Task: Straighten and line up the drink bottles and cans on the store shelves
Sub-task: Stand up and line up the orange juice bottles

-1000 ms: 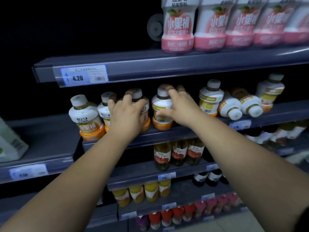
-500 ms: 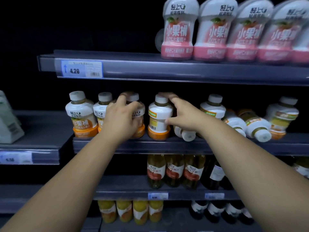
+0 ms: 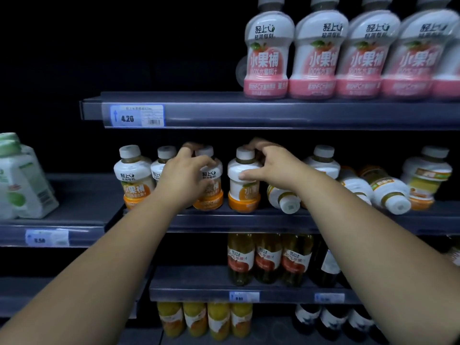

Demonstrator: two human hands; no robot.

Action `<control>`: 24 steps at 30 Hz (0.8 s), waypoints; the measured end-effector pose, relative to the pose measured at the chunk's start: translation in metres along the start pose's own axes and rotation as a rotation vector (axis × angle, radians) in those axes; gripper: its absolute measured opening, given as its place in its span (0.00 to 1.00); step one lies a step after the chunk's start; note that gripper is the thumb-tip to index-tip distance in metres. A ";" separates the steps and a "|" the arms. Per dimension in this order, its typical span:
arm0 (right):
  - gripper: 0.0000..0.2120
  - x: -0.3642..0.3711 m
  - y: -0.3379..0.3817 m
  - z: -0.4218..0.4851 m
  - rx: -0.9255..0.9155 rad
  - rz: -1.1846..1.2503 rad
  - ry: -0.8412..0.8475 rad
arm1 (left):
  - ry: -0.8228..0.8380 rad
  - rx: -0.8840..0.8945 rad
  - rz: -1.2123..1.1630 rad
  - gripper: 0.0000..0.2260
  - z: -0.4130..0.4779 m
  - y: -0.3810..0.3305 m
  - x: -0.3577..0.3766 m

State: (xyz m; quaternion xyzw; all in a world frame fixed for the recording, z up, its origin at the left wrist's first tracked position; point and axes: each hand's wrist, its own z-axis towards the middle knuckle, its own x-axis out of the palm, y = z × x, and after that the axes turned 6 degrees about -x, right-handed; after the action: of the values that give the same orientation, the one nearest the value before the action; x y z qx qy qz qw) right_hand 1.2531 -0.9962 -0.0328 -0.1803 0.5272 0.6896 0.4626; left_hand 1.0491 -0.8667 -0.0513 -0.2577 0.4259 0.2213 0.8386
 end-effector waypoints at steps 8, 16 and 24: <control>0.26 0.003 -0.002 0.001 -0.018 0.075 0.018 | 0.000 -0.015 -0.012 0.18 0.001 0.000 0.001; 0.31 0.014 -0.002 0.003 -0.001 -0.054 -0.083 | 0.024 0.026 -0.042 0.17 0.000 0.007 -0.001; 0.36 -0.003 -0.009 -0.024 0.020 0.127 0.023 | 0.119 0.079 -0.049 0.18 -0.002 0.007 -0.014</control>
State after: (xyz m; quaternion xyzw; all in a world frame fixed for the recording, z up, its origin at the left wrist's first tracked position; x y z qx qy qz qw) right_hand 1.2564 -1.0191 -0.0446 -0.1499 0.5496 0.7101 0.4137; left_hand 1.0365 -0.8651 -0.0425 -0.2476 0.4771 0.1683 0.8263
